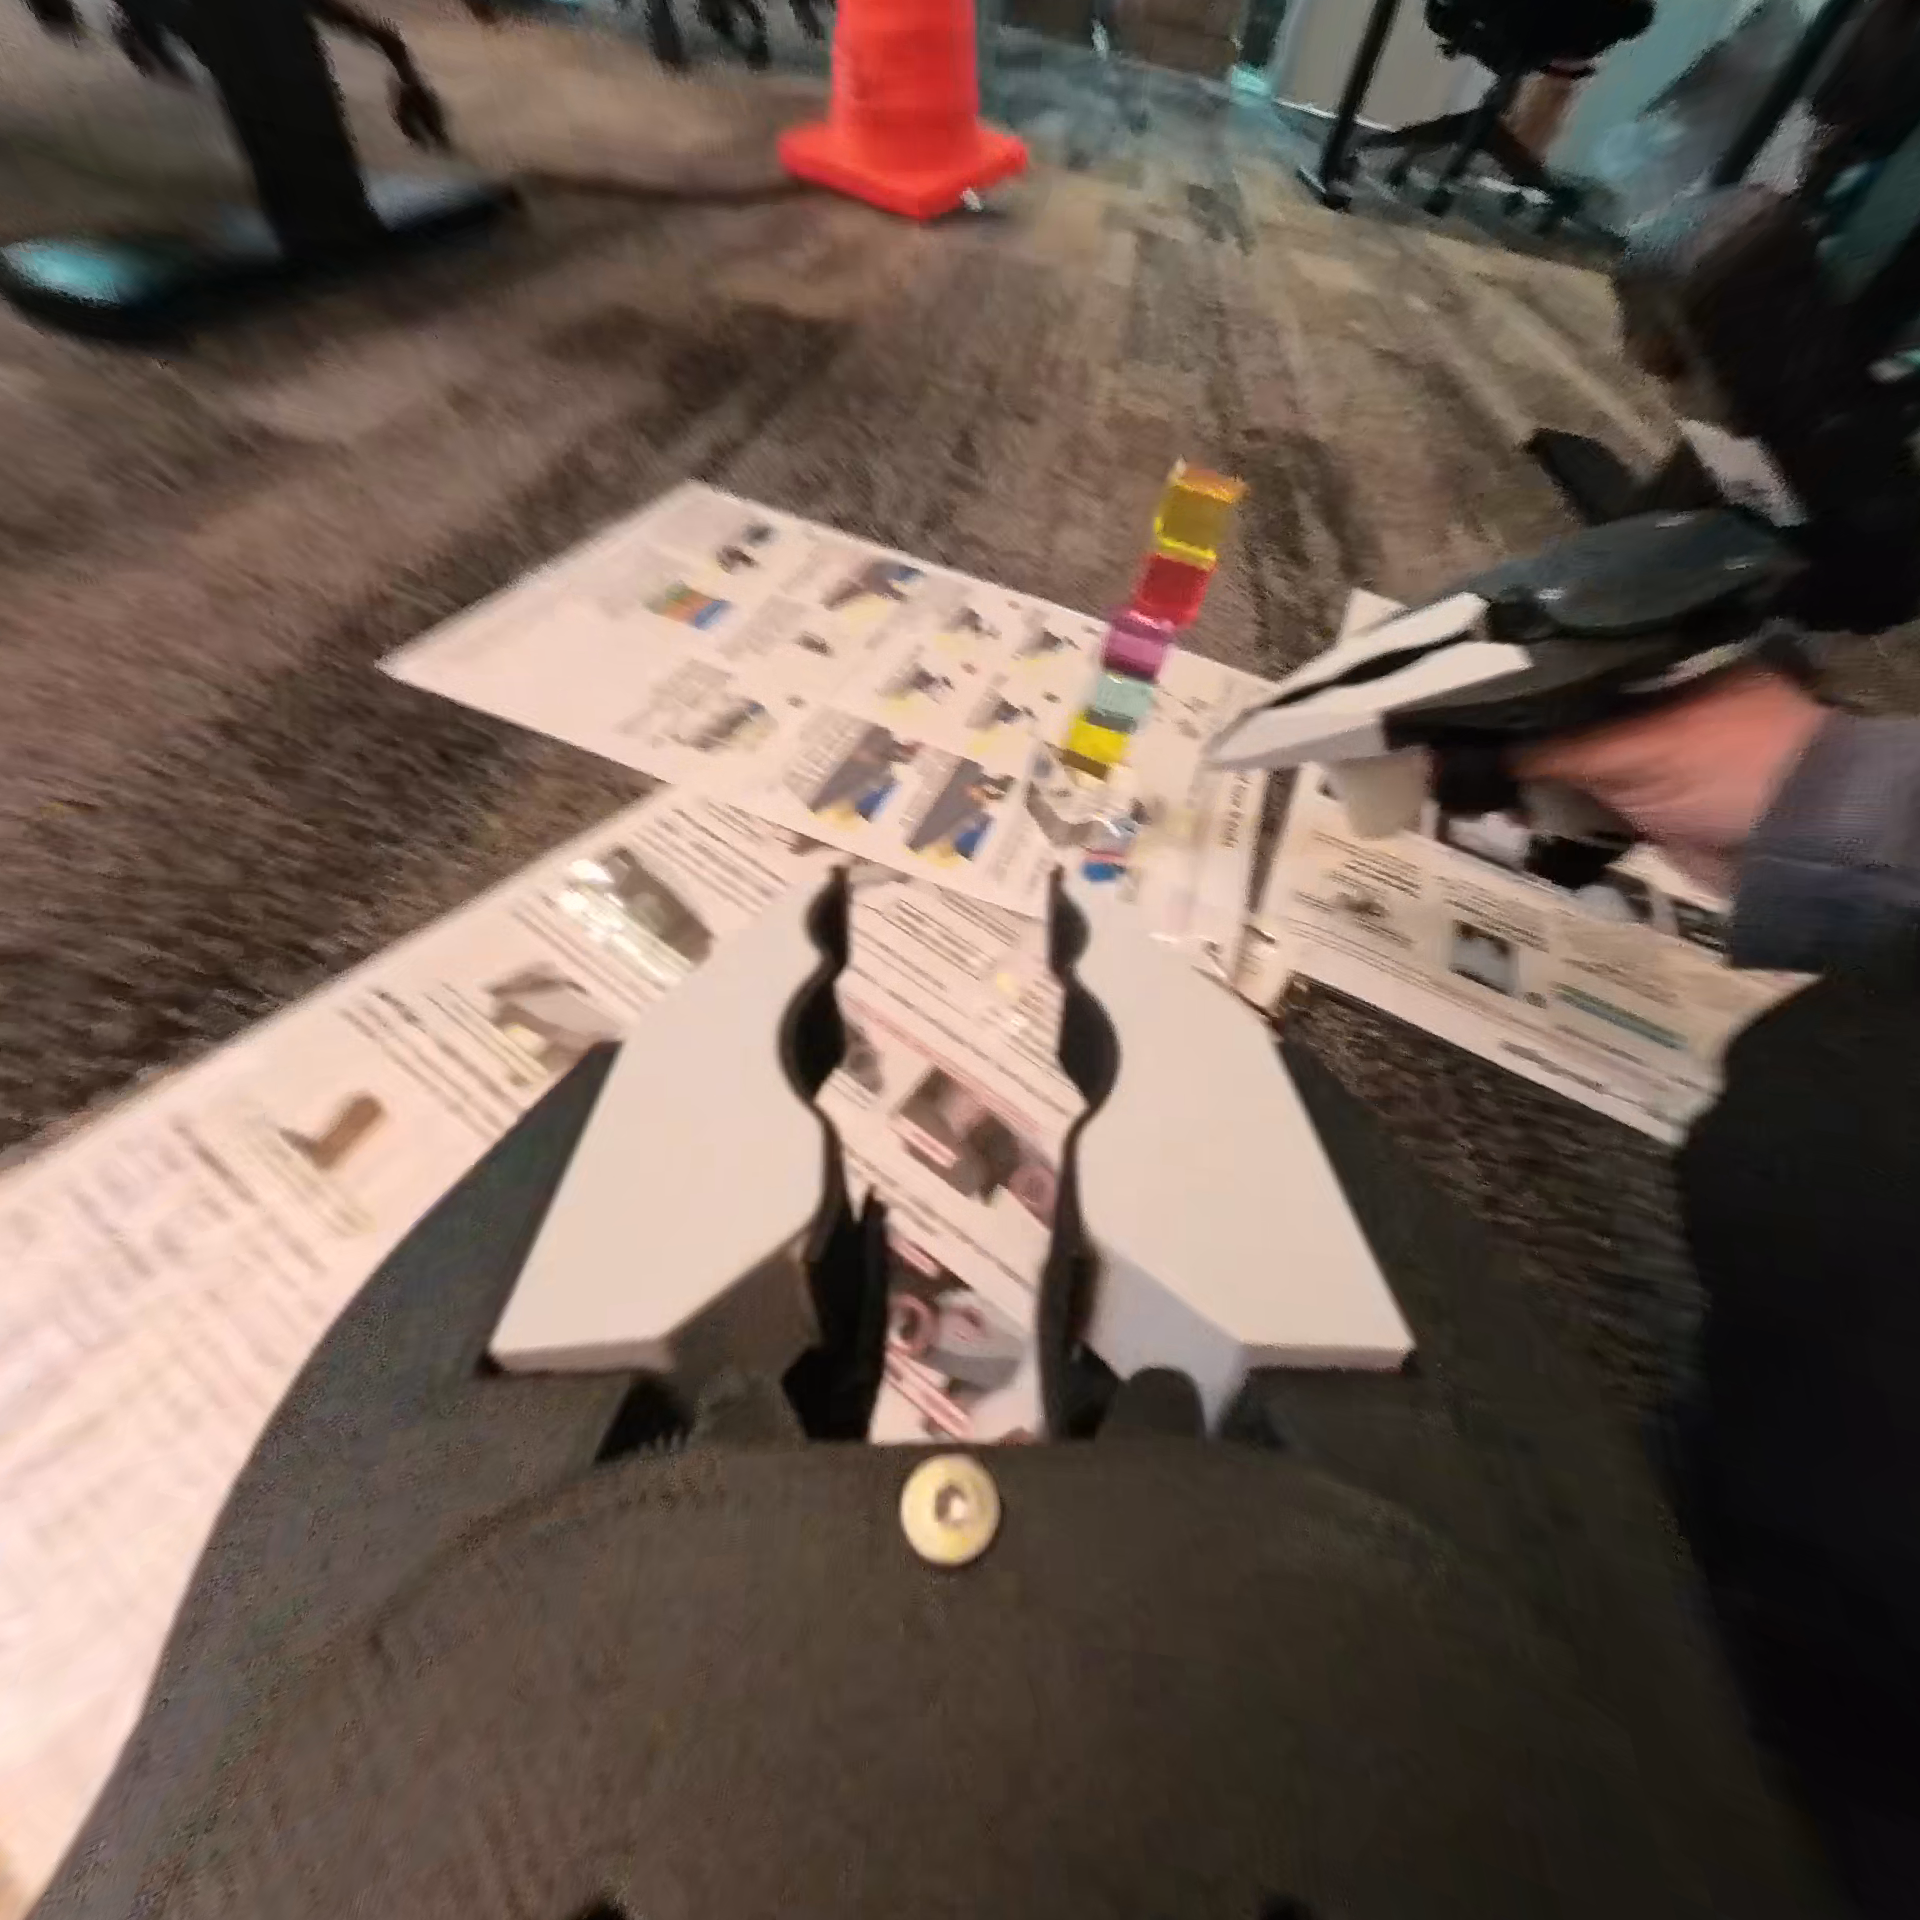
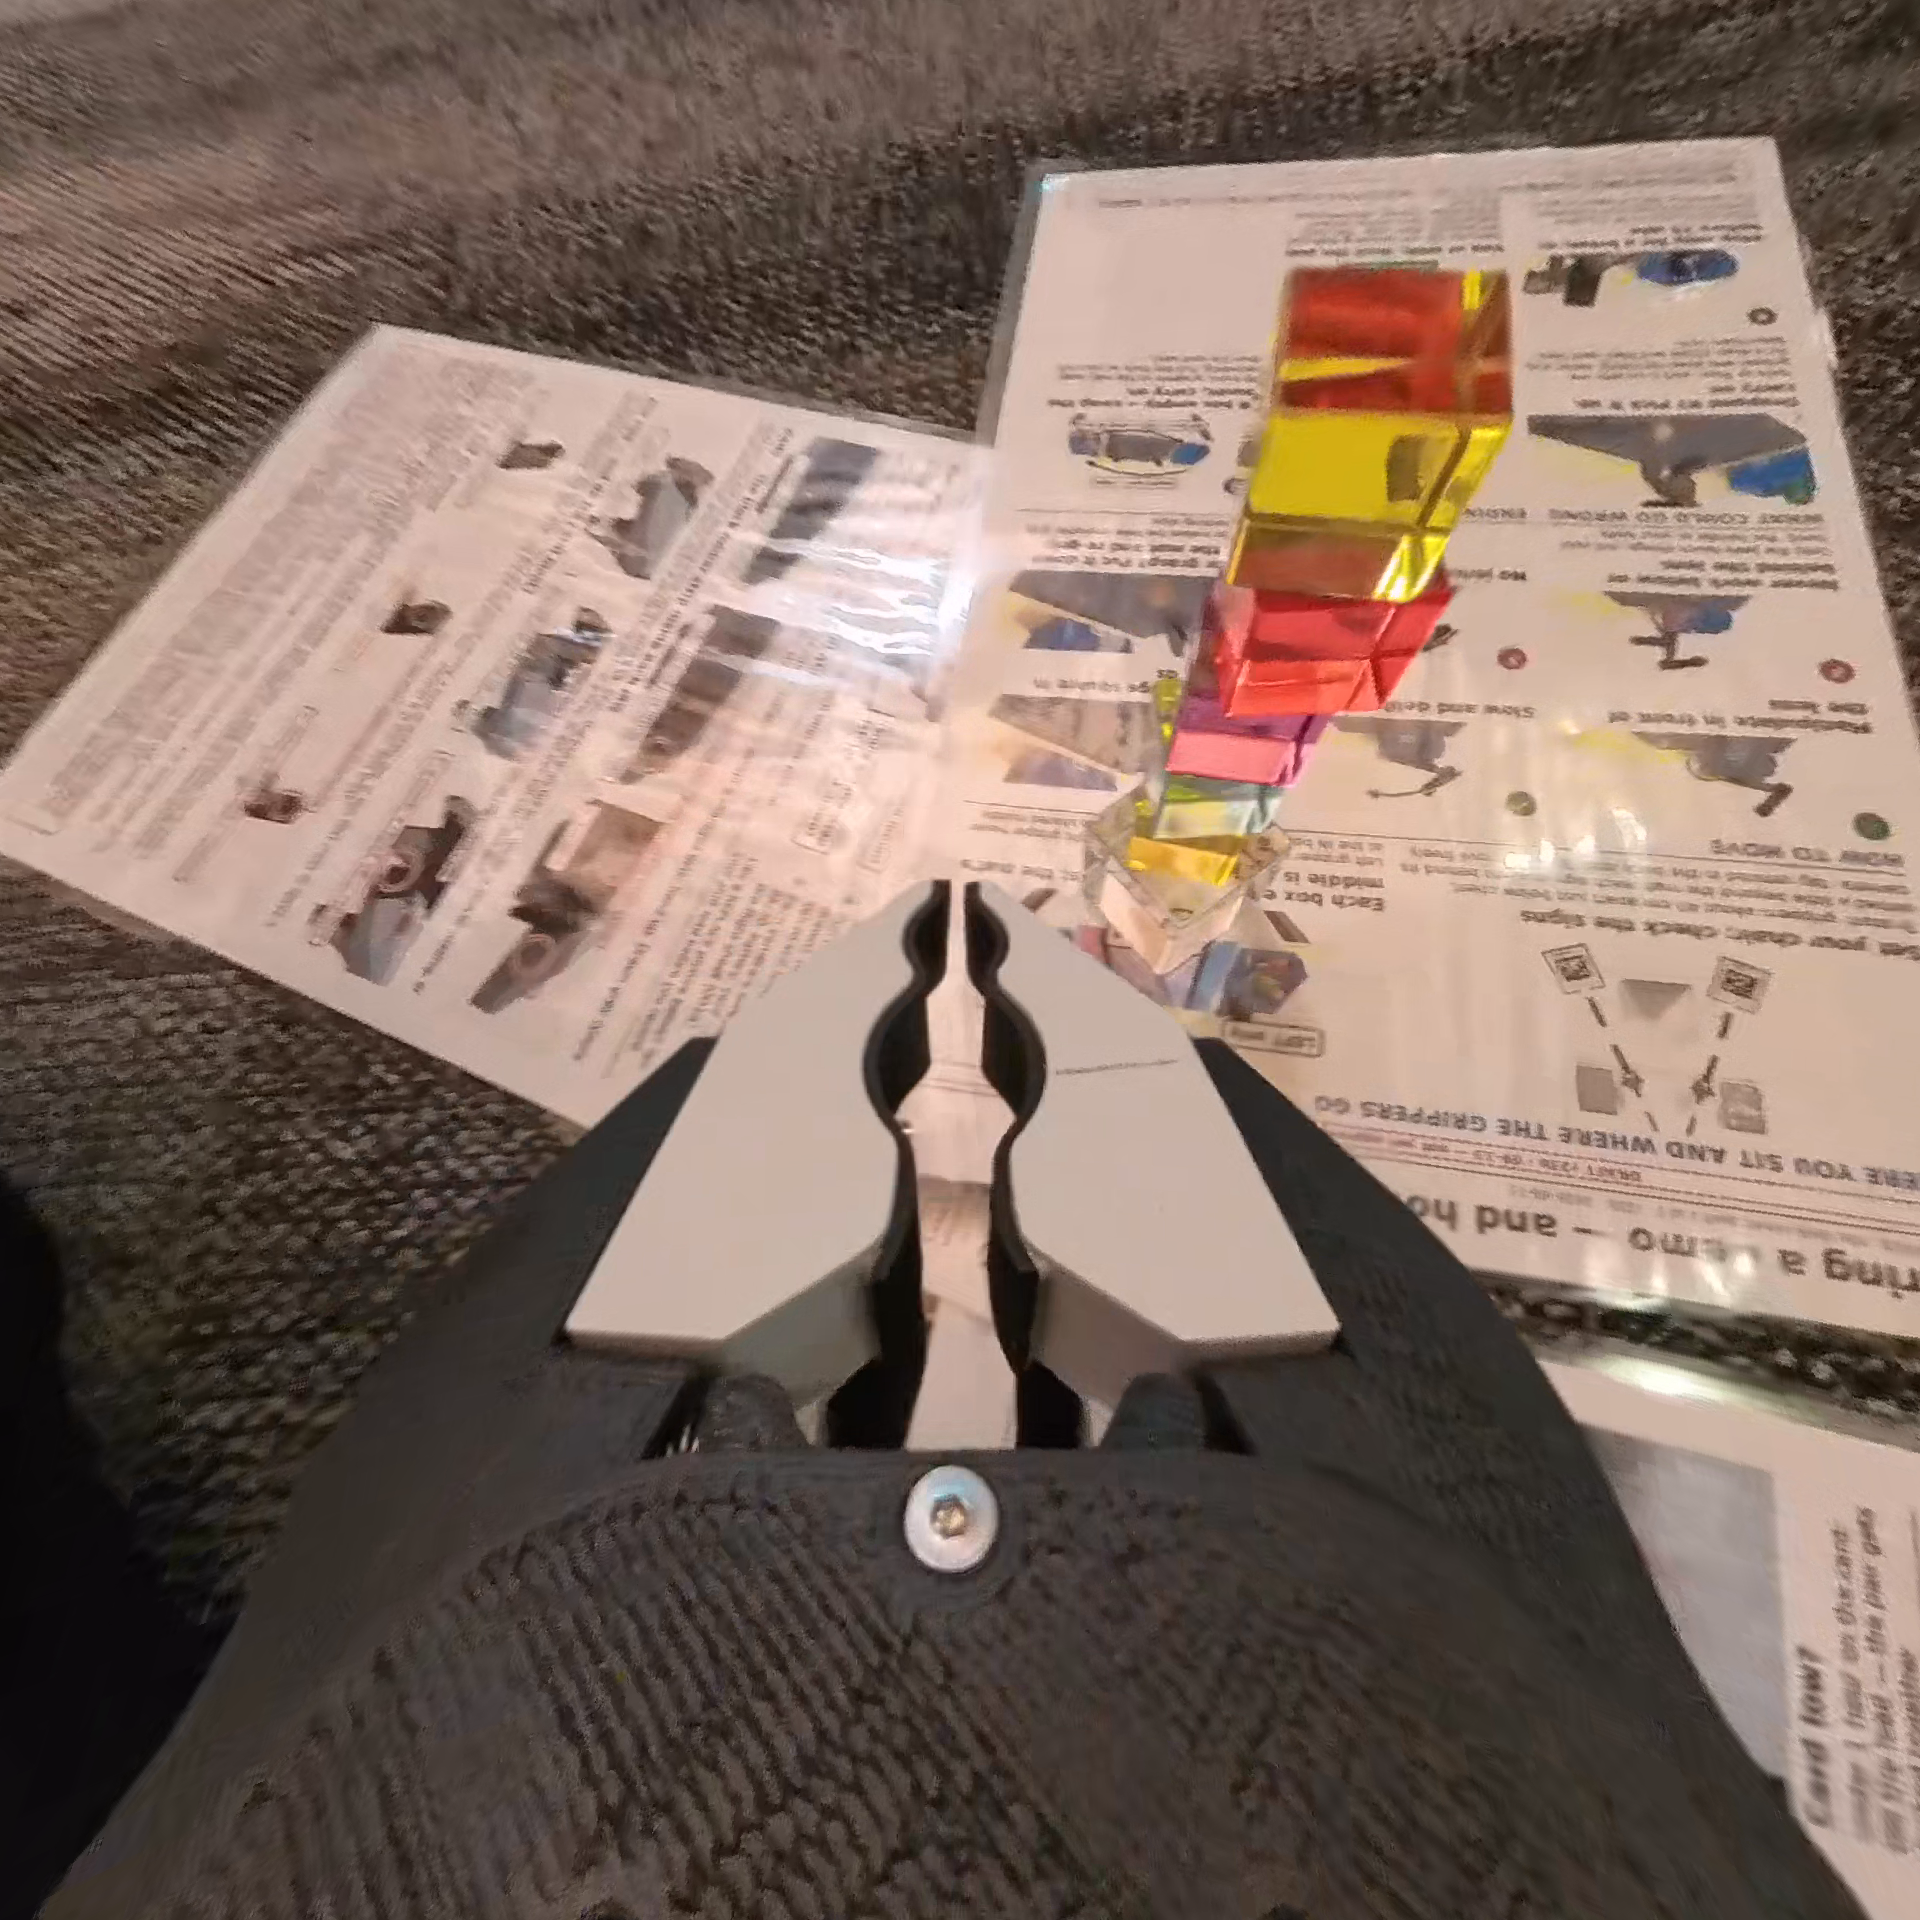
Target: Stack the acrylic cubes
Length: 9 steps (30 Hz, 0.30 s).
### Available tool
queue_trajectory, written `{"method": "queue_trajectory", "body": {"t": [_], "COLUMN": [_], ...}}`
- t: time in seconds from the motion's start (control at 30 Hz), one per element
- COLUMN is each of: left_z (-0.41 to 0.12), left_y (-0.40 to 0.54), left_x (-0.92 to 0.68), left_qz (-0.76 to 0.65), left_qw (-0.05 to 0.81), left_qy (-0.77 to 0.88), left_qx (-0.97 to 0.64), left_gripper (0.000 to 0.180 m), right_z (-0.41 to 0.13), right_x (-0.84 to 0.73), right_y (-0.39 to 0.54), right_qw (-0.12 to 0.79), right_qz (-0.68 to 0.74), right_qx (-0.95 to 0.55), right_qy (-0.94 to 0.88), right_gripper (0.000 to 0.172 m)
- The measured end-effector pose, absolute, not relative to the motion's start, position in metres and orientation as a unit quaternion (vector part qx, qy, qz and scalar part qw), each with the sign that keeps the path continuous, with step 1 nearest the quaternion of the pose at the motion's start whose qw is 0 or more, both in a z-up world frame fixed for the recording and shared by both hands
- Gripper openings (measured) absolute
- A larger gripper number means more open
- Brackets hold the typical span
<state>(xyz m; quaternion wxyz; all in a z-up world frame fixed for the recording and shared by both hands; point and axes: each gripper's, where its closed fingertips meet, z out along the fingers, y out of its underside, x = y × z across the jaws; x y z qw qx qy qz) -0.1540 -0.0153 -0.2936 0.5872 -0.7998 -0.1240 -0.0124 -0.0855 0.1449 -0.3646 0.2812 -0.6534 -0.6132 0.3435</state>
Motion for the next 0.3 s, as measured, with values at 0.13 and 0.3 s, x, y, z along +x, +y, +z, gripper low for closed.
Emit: {"method": "queue_trajectory", "body": {"t": [0.13,0.3], "left_z": [-0.32,-0.327], "left_y": [-0.021,-0.02], "left_x": [-0.157,-0.154], "left_qz": [-0.025,0.006], "left_qw": [0.52,0.505], "left_qy": [-0.153,-0.12], "left_qx": [-0.84,-0.855], "left_gripper": [0.008,0.0], "right_z": [-0.381,-0.401], "right_x": [-0.097,-0.11], "right_y": [0.143,0.131], "right_qw": [0.3,0.362], "right_qz": [0.312,0.178], "right_qx": [-0.609,-0.476], "right_qy": [-0.665,-0.781], "right_gripper": [0.0,0.0]}}
